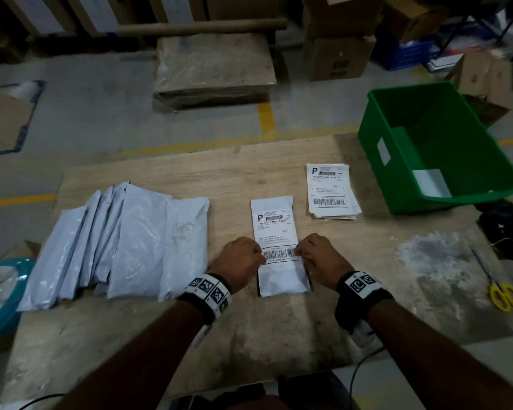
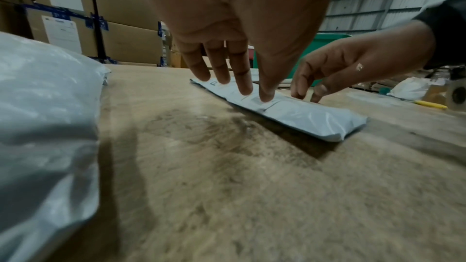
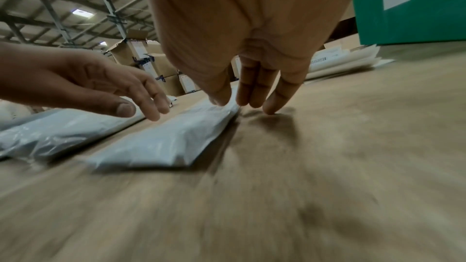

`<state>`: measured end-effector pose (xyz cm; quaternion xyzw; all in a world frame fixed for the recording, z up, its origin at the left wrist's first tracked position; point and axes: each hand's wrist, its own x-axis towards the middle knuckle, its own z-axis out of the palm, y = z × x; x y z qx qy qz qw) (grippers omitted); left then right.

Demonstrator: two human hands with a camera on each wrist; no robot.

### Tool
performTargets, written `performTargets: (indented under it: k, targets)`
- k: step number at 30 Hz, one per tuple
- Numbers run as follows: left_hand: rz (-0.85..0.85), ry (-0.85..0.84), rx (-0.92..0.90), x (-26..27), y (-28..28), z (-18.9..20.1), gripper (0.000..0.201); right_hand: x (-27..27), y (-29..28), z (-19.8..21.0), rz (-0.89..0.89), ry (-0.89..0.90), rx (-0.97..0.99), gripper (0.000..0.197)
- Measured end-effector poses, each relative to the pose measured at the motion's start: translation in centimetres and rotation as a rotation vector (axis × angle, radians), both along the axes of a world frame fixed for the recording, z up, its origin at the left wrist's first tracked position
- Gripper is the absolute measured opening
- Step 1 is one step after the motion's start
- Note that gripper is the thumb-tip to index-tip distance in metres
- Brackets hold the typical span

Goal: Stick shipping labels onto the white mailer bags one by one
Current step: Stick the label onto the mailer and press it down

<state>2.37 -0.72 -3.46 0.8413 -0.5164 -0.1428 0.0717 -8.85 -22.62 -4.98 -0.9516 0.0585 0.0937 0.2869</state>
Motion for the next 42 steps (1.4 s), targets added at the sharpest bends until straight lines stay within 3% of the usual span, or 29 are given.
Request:
performTargets:
  k: [5, 9, 13, 18, 21, 25, 28, 33, 37, 42]
  targets:
    - [-0.012, 0.078, 0.22, -0.2, 0.7, -1.0, 0.032, -1.9, 0.9, -0.9, -0.011, 0.023, -0.037, 0.029]
    - [0.025, 0.069, 0.174, -0.7, 0.6, -1.3, 0.035, -2.0, 1.3, -0.3, -0.05, 0.047, -0.042, 0.031]
    - [0.026, 0.047, 0.213, -1.4, 0.7, -1.3, 0.039, -2.5, 1.8, -1.0, -0.01, 0.1, -0.137, 0.021]
    - [0.108, 0.083, 0.167, -1.2, 0.2, -0.8, 0.041, -1.4, 1.9, 0.9, -0.045, 0.08, -0.108, 0.029]
    - [0.171, 0.122, 0.147, 0.2, -1.0, -0.1, 0.061, 0.7, 1.8, 2.2, -0.023, 0.057, -0.106, 0.043]
    - [0.14, 0.075, 0.244, 2.2, -2.9, 0.0, 0.076, 3.9, 1.4, 3.1, 0.0, 0.168, -0.138, 0.064]
    - [0.095, 0.042, 0.323, 2.8, -3.6, -0.3, 0.073, 4.9, 1.0, 3.1, 0.001, 0.27, -0.138, 0.061]
    - [0.164, 0.02, 0.264, 2.9, -3.6, -1.1, 0.078, 6.3, 0.2, 2.3, -0.001, 0.172, -0.154, 0.063]
    - [0.179, 0.033, 0.287, 3.6, -3.7, -1.3, 0.078, 7.1, -0.1, 1.8, 0.053, 0.245, -0.224, 0.064]
    - [0.214, 0.053, 0.263, 3.3, -3.9, -0.4, 0.083, 7.3, -0.8, 2.1, 0.038, 0.256, -0.122, 0.071]
